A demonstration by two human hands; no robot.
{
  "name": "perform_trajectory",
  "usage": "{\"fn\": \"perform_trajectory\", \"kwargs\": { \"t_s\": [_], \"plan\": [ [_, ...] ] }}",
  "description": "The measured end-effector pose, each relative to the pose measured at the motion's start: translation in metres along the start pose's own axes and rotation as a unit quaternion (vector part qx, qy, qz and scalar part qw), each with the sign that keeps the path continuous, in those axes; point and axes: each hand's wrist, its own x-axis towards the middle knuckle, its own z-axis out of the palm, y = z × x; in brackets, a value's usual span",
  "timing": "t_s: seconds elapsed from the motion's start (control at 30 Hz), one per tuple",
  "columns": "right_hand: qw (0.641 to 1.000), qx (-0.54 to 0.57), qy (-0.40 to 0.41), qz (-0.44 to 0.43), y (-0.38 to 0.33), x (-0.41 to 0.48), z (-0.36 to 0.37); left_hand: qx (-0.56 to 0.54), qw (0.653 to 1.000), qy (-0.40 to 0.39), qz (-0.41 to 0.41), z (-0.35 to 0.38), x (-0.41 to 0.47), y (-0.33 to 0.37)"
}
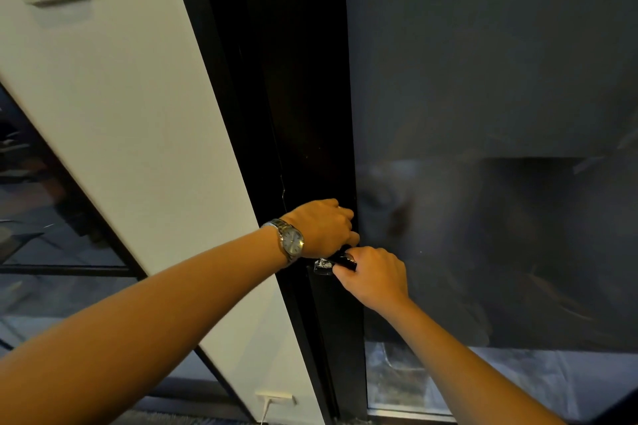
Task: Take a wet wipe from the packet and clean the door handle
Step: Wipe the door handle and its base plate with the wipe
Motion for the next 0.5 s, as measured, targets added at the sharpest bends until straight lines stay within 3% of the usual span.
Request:
{"fn": "perform_trajectory", "kwargs": {
  "t_s": [0.3,0.5],
  "plan": [
    [1.000,0.013,0.017,0.001,0.001,0.000,0.001,0.028,0.997,-0.054,-0.047,-0.007,0.010,0.009],
    [1.000,0.027,0.002,0.014,0.001,-0.001,0.006,0.003,0.997,-0.021,-0.079,-0.013,0.011,0.008]
  ]
}}
